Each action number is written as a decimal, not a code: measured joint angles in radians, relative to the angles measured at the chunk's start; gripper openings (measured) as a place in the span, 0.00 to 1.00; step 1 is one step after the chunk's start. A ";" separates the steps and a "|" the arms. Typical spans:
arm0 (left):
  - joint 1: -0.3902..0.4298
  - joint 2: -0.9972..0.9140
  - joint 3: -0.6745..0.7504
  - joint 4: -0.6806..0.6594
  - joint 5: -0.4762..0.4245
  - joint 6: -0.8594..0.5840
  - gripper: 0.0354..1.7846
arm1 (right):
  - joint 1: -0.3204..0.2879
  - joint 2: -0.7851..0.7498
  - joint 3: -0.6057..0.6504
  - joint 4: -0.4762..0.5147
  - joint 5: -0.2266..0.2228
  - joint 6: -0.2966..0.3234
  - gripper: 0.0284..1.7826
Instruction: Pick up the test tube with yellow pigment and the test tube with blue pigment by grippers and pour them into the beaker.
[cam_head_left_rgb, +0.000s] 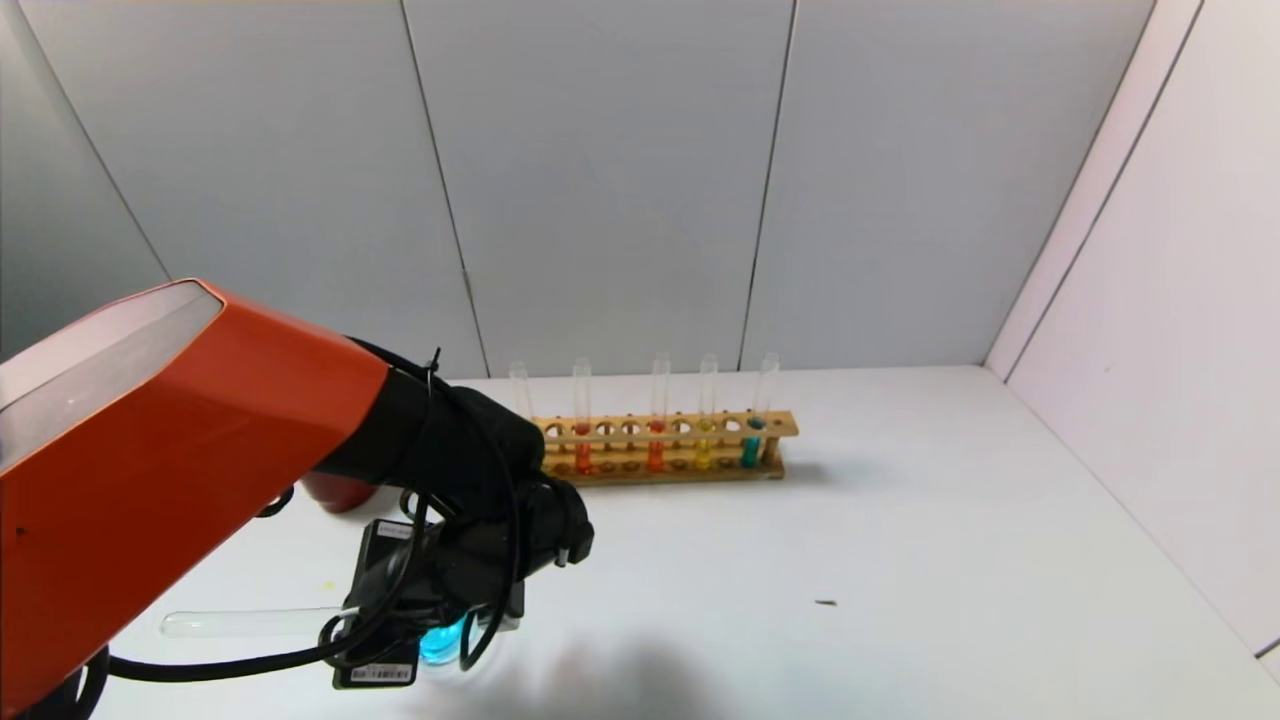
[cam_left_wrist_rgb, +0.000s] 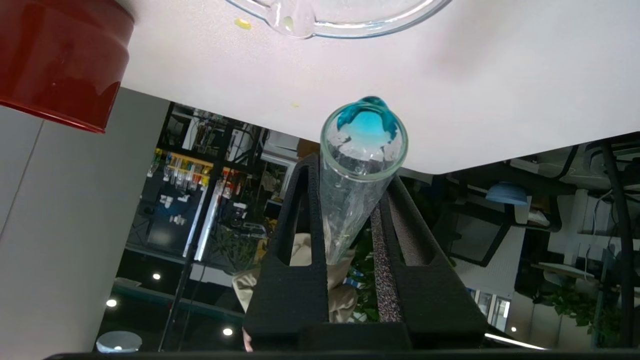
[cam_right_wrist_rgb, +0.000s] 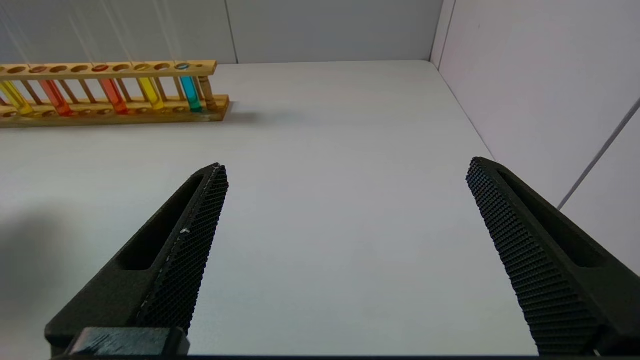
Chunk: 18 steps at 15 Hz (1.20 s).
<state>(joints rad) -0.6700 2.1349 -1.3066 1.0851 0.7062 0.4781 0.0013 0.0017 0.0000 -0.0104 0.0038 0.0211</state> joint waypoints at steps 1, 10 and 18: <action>0.000 -0.005 -0.002 -0.002 0.000 -0.001 0.16 | 0.000 0.000 0.000 0.000 0.000 0.000 0.98; 0.003 -0.063 0.027 -0.111 -0.004 -0.034 0.16 | 0.000 0.000 0.000 0.000 0.000 0.000 0.98; 0.013 -0.085 0.051 -0.149 -0.009 -0.074 0.16 | 0.000 0.000 0.000 0.000 0.000 0.000 0.98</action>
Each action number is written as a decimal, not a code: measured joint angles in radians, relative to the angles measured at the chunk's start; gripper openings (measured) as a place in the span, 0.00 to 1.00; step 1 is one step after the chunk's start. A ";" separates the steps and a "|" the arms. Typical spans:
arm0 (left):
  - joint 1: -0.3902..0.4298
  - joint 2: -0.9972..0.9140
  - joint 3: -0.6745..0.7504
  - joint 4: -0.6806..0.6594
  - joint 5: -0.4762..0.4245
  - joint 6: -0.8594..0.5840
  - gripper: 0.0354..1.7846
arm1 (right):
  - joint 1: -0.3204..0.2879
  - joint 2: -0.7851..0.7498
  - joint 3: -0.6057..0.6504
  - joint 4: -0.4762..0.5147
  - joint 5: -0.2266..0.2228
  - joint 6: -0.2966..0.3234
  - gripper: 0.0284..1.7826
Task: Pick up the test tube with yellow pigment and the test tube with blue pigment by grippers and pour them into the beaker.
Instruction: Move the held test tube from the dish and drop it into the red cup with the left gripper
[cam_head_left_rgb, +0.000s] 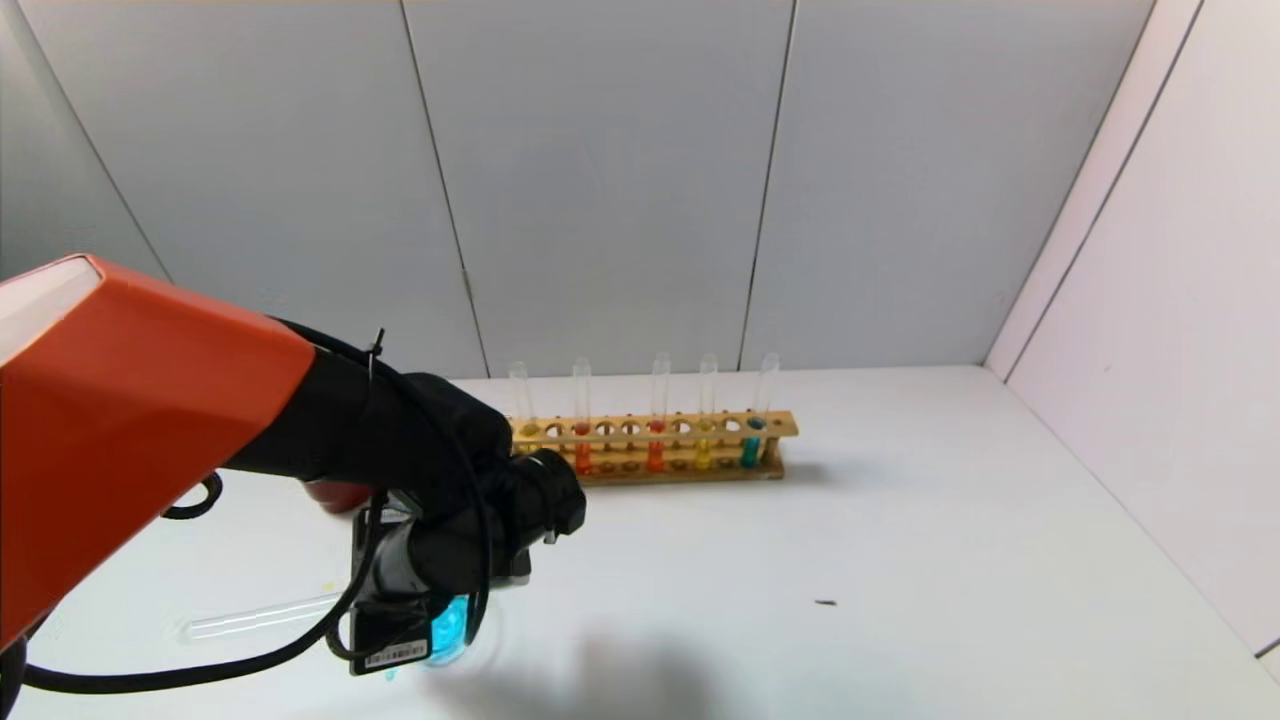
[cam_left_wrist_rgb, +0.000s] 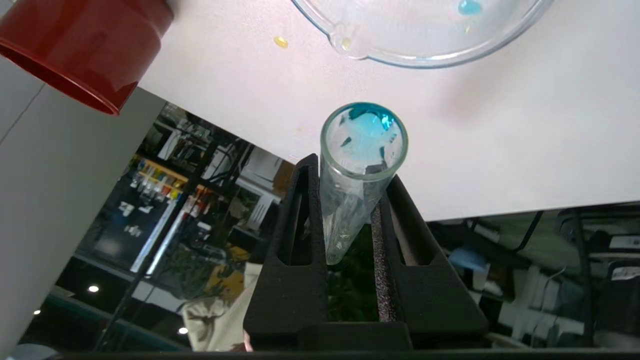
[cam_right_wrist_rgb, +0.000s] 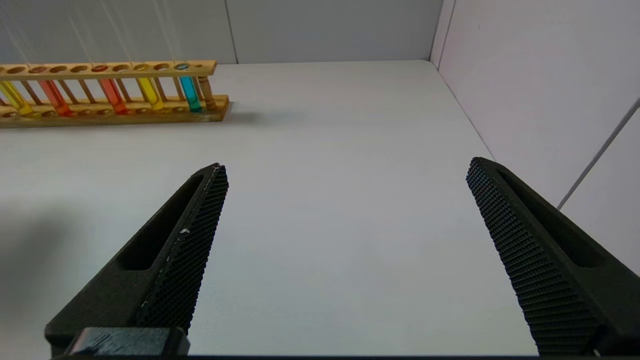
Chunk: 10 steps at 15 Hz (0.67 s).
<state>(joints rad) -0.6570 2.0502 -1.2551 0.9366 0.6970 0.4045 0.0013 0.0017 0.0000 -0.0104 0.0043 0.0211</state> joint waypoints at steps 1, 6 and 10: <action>0.005 -0.014 0.003 -0.010 -0.006 -0.006 0.16 | 0.000 0.000 0.000 0.000 0.000 0.000 0.98; 0.050 -0.132 0.003 -0.030 -0.087 -0.128 0.16 | 0.000 0.000 0.000 0.000 0.000 0.000 0.98; 0.136 -0.279 0.049 -0.213 -0.130 -0.177 0.16 | 0.000 0.000 0.000 0.000 0.000 0.000 0.98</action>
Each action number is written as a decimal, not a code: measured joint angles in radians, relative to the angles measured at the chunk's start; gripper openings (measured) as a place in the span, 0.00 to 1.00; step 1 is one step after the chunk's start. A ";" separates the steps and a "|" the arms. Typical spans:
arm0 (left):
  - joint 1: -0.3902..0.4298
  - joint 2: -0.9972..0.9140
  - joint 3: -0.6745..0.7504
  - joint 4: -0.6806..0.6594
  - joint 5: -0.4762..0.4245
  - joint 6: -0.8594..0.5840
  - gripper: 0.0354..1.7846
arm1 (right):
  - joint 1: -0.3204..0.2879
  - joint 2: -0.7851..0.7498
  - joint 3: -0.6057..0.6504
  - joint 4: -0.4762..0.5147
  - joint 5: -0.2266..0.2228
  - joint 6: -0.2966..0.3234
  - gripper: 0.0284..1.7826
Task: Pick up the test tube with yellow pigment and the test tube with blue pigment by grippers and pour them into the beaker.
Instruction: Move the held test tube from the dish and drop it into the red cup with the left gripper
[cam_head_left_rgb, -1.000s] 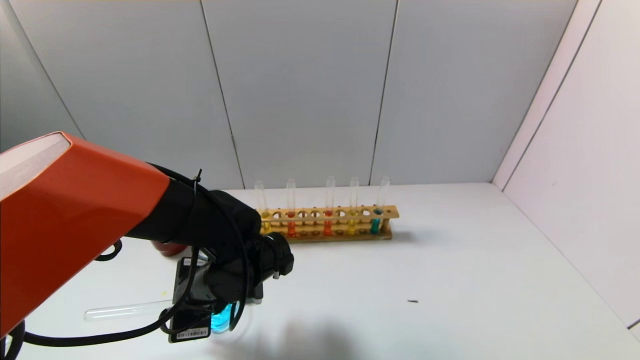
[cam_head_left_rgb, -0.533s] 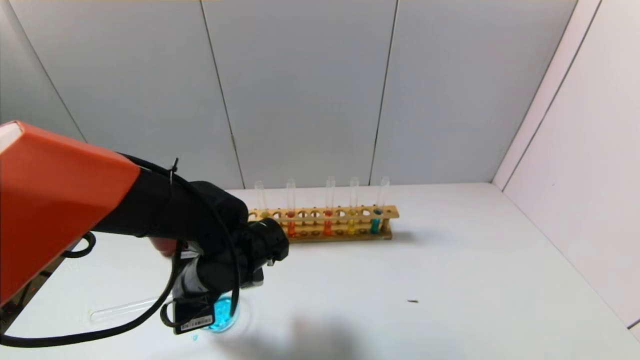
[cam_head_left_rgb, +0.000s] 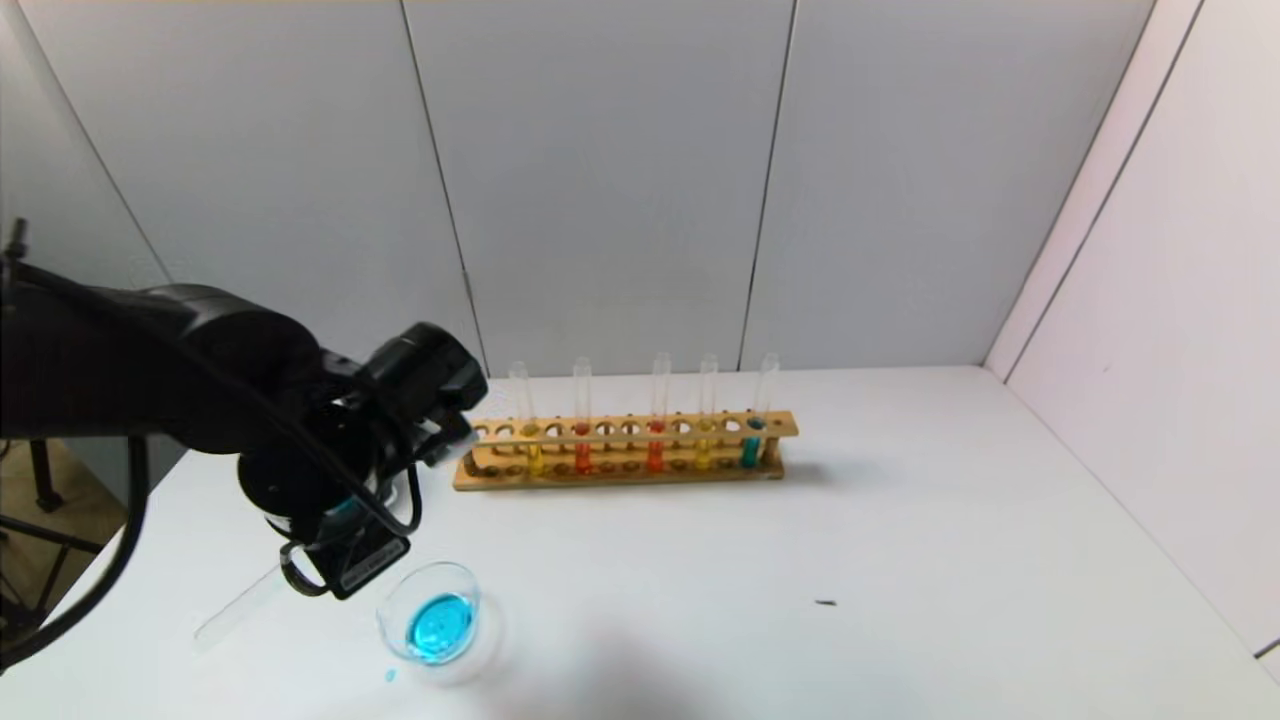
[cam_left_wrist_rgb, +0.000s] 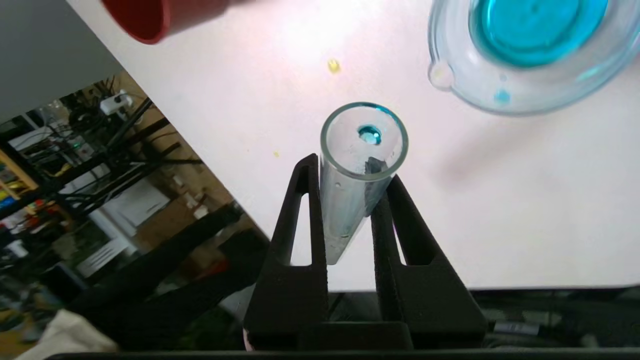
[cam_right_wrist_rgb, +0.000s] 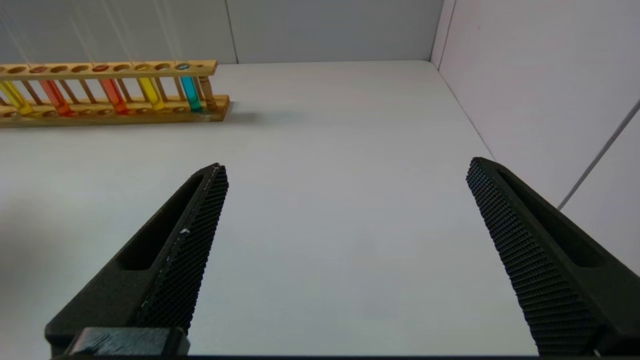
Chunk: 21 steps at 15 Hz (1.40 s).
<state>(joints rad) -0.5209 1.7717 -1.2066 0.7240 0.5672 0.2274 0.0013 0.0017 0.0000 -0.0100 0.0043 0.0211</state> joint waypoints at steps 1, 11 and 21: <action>0.014 -0.040 0.019 -0.061 -0.007 -0.012 0.16 | 0.000 0.000 0.000 0.000 0.000 0.000 0.98; 0.324 -0.127 0.023 -0.680 -0.081 -0.082 0.16 | 0.000 0.000 0.000 0.000 0.000 0.000 0.98; 0.398 0.090 -0.083 -0.868 -0.078 -0.206 0.16 | 0.000 0.000 0.000 0.000 0.000 0.000 0.98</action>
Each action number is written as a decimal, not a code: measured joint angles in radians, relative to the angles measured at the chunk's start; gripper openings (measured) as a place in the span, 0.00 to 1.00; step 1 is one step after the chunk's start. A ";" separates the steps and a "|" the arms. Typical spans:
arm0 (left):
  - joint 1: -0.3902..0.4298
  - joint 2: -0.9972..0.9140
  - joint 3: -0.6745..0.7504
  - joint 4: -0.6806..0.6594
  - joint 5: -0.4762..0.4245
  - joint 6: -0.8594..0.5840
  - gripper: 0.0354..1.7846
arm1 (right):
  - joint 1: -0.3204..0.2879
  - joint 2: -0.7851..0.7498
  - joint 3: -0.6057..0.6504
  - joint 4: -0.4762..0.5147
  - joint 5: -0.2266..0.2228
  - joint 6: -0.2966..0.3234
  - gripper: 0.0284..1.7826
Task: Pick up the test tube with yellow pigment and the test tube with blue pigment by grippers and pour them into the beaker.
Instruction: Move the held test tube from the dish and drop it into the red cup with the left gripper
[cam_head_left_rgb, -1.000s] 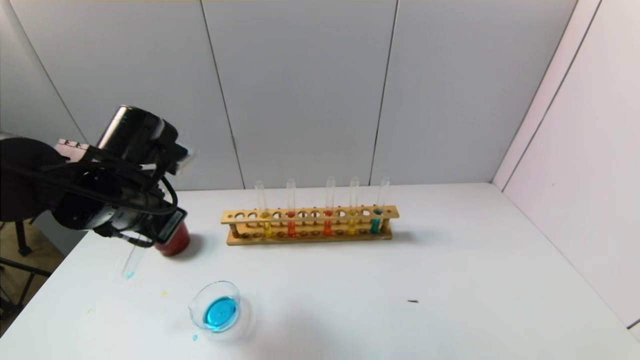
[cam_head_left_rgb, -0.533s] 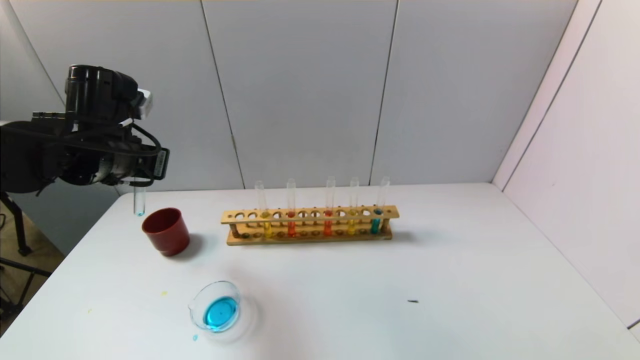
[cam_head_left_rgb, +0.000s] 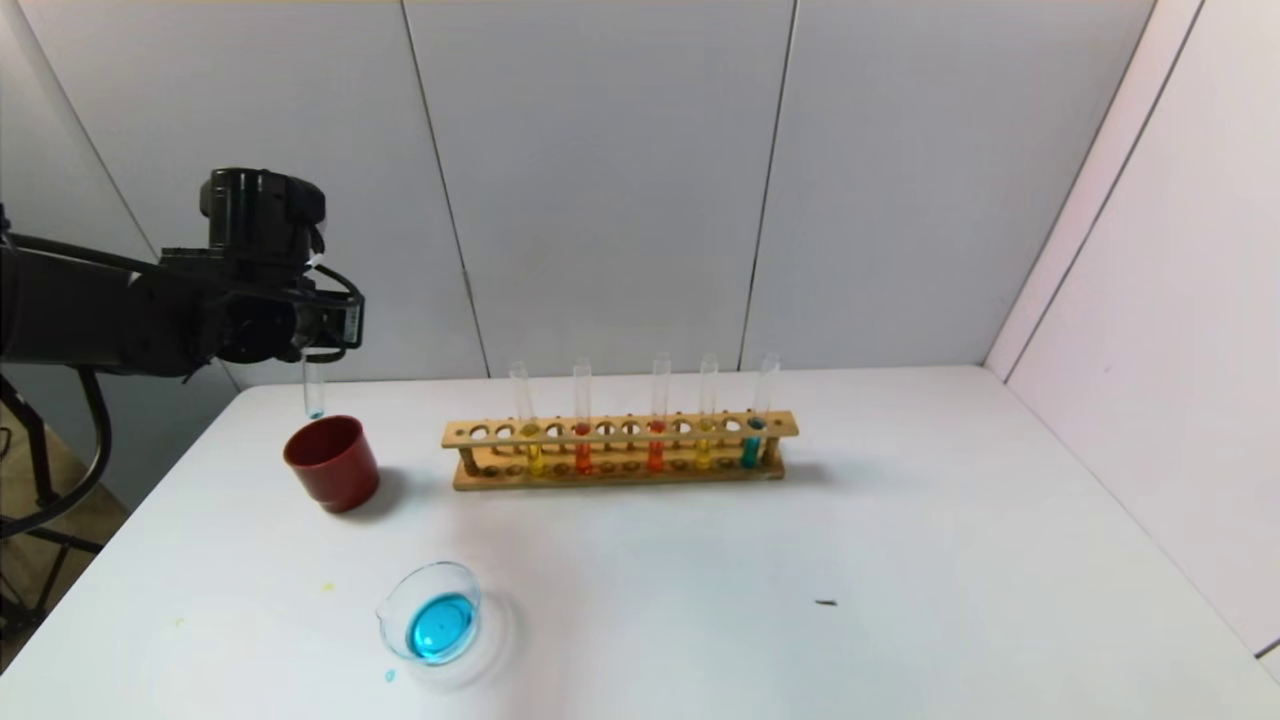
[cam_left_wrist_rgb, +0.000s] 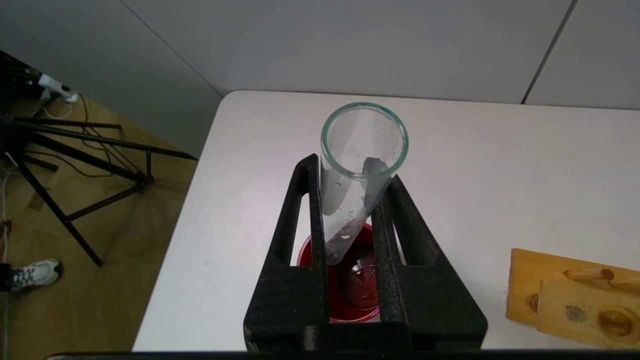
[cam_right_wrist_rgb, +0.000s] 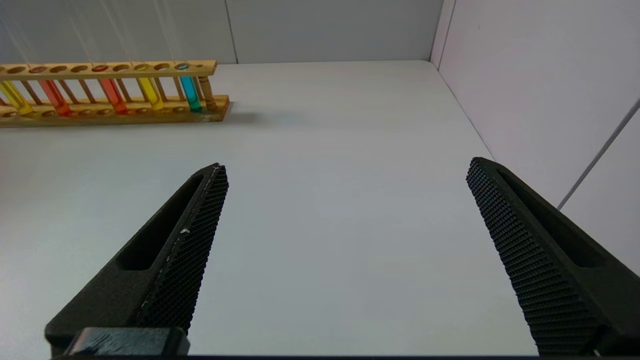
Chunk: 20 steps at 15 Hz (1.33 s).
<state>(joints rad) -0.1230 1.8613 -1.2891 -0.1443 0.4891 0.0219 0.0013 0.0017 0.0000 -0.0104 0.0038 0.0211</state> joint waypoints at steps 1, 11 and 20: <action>0.000 0.015 0.004 -0.002 -0.001 -0.025 0.16 | 0.000 0.000 0.000 0.000 0.000 0.000 0.98; 0.010 0.064 0.169 -0.104 0.000 -0.056 0.16 | 0.000 0.000 0.000 0.000 0.000 0.000 0.98; 0.013 0.078 0.340 -0.233 -0.005 -0.056 0.16 | 0.000 0.000 0.000 0.000 0.000 0.000 0.98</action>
<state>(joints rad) -0.1100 1.9391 -0.9487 -0.3774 0.4843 -0.0336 0.0013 0.0017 0.0000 -0.0104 0.0043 0.0211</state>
